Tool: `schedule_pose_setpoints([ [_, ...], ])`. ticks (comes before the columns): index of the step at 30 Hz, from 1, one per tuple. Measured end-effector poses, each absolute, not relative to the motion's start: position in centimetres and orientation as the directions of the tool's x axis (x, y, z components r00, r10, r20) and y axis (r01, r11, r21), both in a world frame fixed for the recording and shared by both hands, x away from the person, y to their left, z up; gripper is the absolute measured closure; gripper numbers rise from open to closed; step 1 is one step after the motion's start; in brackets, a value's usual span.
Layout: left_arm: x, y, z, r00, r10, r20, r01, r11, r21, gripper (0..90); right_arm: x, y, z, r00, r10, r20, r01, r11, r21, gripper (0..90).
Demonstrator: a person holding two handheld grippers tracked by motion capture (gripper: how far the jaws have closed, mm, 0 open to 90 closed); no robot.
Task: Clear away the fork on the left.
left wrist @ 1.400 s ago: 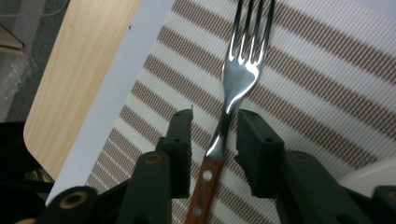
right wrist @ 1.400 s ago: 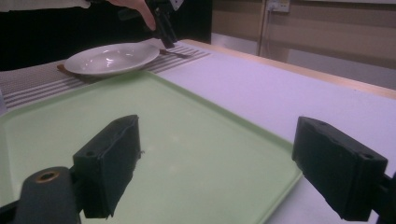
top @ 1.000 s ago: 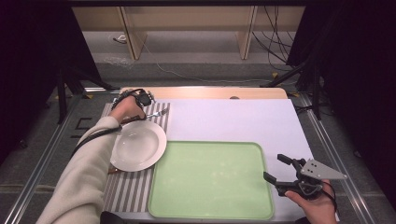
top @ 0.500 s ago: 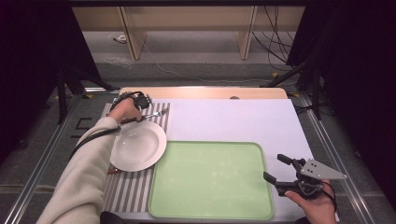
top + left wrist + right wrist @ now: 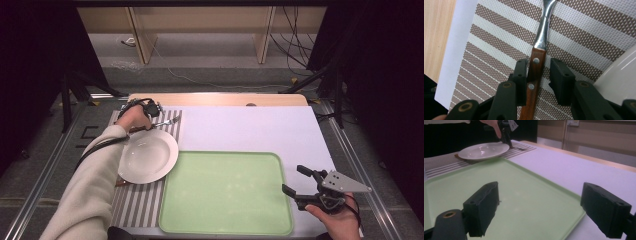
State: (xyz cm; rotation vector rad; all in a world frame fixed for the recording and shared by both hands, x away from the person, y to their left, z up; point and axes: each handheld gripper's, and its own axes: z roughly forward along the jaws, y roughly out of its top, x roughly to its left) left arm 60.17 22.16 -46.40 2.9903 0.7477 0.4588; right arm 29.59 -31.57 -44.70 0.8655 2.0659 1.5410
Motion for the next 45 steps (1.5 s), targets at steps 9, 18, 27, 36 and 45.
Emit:
schedule_pose_setpoints([
  [9, 60.1, 22.0, -46.4, 0.847, 0.46, 0.266, 0.455, -0.886, 0.085, 74.0, 29.6, -31.6, -44.7, -0.717, 0.696, 0.031, 0.23, 0.195, 0.953, 16.5],
  [18, 60.0, 21.8, -46.4, 0.843, 0.465, 0.269, 0.464, -0.883, 0.073, 76.6, 29.6, -31.6, -44.7, -0.717, 0.696, 0.031, 0.231, 0.194, 0.953, 16.5],
  [27, 59.7, 22.1, -46.2, 0.838, 0.461, 0.292, 0.461, -0.884, 0.074, 77.0, 29.6, -31.6, -44.7, -0.717, 0.697, 0.029, 0.229, 0.195, 0.954, 16.5],
  [36, 59.6, 21.9, -46.0, 0.814, 0.485, 0.321, 0.485, -0.87, 0.085, 77.1, 29.5, -31.5, -44.6, -0.717, 0.697, 0.028, 0.229, 0.197, 0.953, 16.5],
  [45, 59.6, 21.9, -45.1, 0.777, 0.519, 0.357, 0.513, -0.85, 0.121, 77.1, 29.5, -31.5, -44.6, -0.716, 0.697, 0.028, 0.229, 0.197, 0.953, 16.5],
])
